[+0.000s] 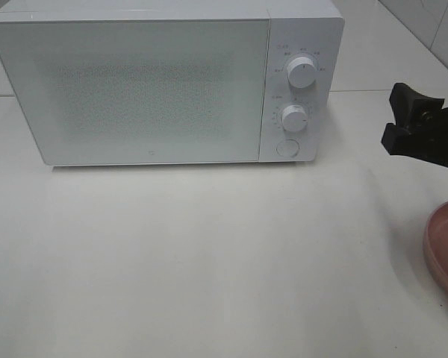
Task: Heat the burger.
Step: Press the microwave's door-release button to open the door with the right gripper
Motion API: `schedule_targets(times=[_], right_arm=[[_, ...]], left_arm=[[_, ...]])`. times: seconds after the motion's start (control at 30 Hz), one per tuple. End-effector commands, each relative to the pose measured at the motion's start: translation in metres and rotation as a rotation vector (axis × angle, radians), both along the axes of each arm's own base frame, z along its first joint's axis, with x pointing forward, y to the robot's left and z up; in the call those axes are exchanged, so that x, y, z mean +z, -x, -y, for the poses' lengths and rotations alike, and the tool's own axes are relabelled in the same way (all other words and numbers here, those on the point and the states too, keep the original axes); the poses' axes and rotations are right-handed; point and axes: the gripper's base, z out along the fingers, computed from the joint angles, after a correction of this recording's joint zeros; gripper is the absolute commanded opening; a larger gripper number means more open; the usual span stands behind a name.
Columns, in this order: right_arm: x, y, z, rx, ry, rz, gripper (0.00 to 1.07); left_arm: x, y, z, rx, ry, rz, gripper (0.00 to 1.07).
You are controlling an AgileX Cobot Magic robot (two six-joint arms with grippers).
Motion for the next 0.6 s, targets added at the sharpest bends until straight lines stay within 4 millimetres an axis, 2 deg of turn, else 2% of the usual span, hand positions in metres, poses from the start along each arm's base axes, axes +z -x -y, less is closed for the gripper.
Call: schedule_targets(times=[0.03, 0.17, 0.37, 0.6], right_arm=[[0.002, 0.006, -0.007, 0.0, 0.026, 0.02, 0.73], [-0.002, 0.007, -0.013, 0.01, 0.034, 0.017, 0.73], [-0.028, 0.004, -0.032, 0.05, 0.104, -0.05, 0.73], [-0.043, -0.002, -0.05, 0.062, 0.13, -0.104, 0.73]], left_arm=[[0.0, 0.003, 0.0, 0.002, 0.0, 0.029, 0.98], [0.0, 0.003, 0.0, 0.002, 0.0, 0.029, 0.98], [0.0, 0.003, 0.0, 0.002, 0.0, 0.029, 0.98], [0.0, 0.003, 0.0, 0.002, 0.0, 0.029, 0.98]])
